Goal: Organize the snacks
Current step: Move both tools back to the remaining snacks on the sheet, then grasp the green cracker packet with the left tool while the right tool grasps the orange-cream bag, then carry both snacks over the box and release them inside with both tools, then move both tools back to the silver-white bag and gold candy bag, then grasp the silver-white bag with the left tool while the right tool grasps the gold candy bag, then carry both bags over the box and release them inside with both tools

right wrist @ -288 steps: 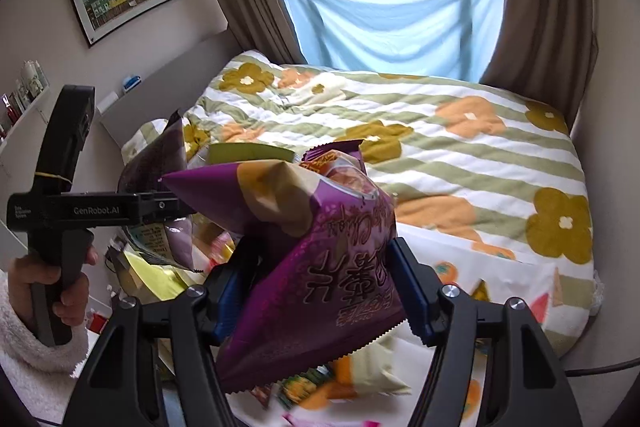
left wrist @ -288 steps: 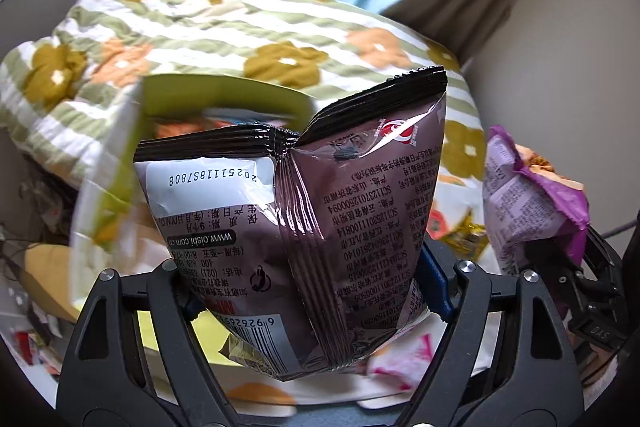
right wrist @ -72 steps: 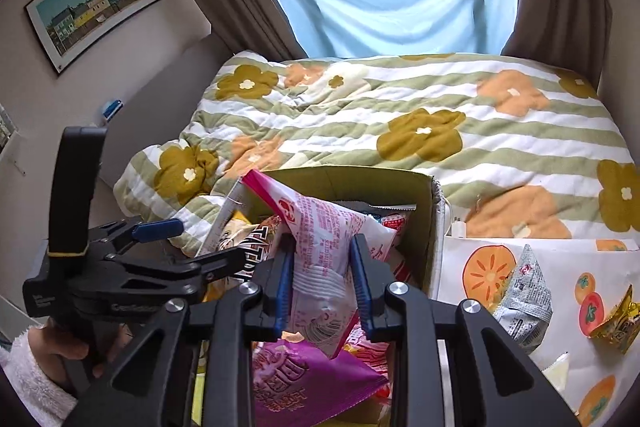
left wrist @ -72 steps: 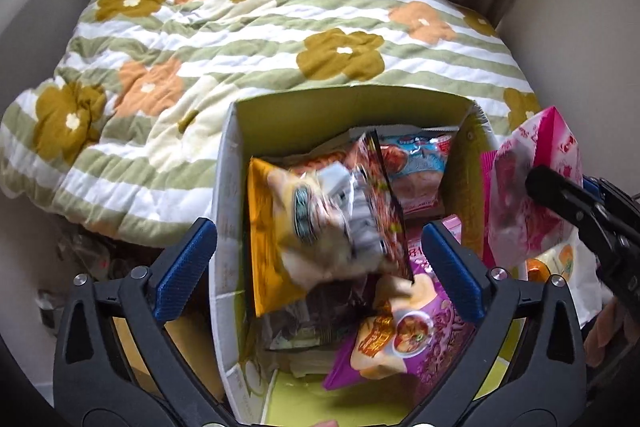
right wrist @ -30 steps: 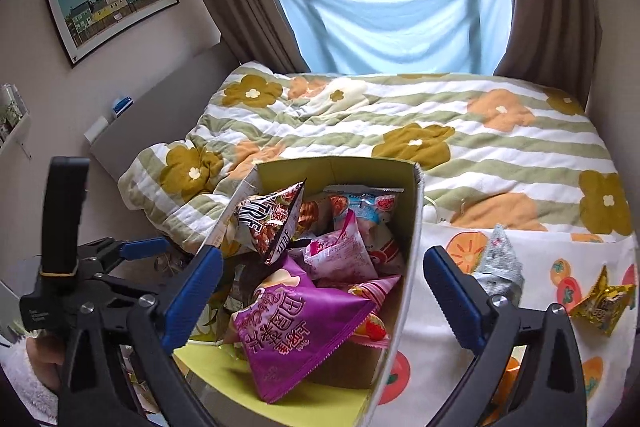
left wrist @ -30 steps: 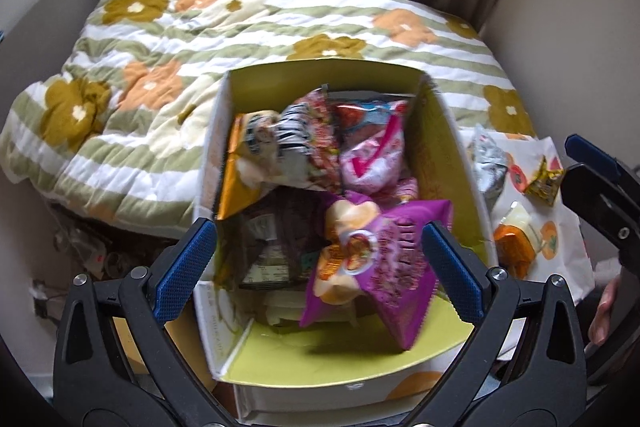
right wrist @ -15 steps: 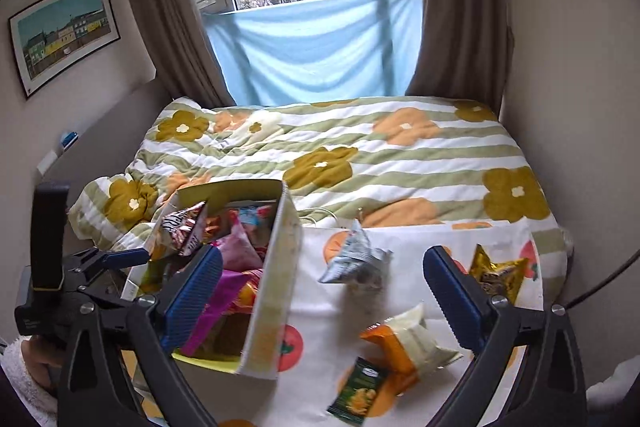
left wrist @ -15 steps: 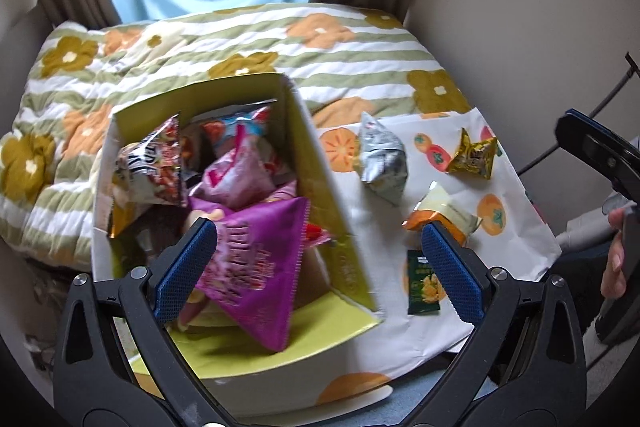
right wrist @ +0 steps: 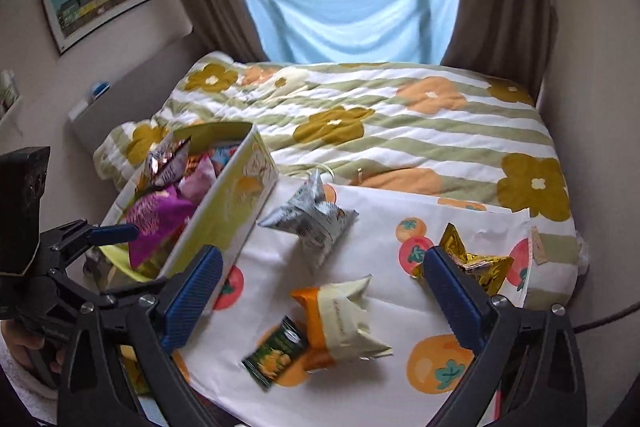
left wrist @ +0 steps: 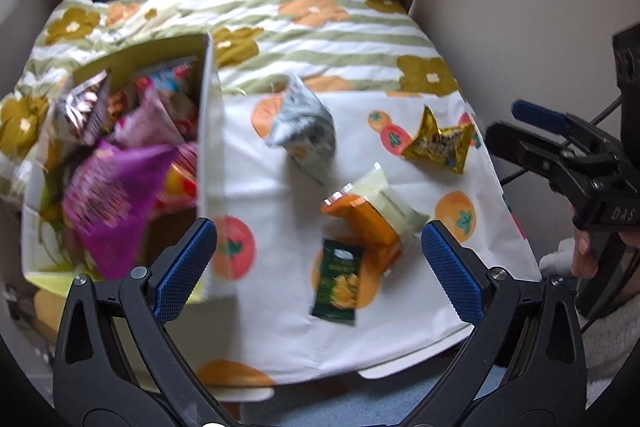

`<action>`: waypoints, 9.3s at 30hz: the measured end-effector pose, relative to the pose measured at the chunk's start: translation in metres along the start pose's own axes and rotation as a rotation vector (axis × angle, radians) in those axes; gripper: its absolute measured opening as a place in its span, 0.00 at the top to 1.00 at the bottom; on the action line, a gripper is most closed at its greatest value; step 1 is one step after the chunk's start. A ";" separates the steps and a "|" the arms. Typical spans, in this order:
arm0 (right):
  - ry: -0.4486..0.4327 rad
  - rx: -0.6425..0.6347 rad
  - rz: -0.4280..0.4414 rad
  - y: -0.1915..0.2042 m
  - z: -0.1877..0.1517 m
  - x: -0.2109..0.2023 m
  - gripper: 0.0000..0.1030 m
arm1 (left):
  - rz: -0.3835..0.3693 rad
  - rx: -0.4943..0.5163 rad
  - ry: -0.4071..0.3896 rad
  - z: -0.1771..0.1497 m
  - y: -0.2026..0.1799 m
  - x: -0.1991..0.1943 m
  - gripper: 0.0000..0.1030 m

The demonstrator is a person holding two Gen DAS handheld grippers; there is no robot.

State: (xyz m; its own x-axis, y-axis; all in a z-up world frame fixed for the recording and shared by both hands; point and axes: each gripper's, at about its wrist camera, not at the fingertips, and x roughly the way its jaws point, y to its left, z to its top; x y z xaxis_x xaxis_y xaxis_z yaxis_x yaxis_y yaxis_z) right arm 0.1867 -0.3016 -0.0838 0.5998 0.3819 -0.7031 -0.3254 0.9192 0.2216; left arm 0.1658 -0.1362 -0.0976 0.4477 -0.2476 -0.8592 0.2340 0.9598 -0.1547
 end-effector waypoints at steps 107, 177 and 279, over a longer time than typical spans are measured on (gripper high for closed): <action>0.015 -0.059 0.182 0.164 0.069 0.092 0.36 | 0.182 -0.101 -0.039 0.044 0.228 -0.062 0.60; -0.138 0.157 -0.100 0.102 0.043 0.018 0.01 | -0.023 0.062 -0.090 0.063 0.133 -0.044 0.02; 0.155 -0.302 0.041 0.067 0.113 0.083 0.41 | 0.238 -0.135 -0.054 0.096 0.177 -0.054 0.25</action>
State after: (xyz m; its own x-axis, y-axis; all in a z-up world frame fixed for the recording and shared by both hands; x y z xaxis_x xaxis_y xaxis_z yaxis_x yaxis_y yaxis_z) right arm 0.2968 -0.1973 -0.0507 0.4711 0.3773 -0.7973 -0.5622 0.8249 0.0581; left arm 0.2657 0.0345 -0.0314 0.5227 -0.0167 -0.8524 0.0014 0.9998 -0.0187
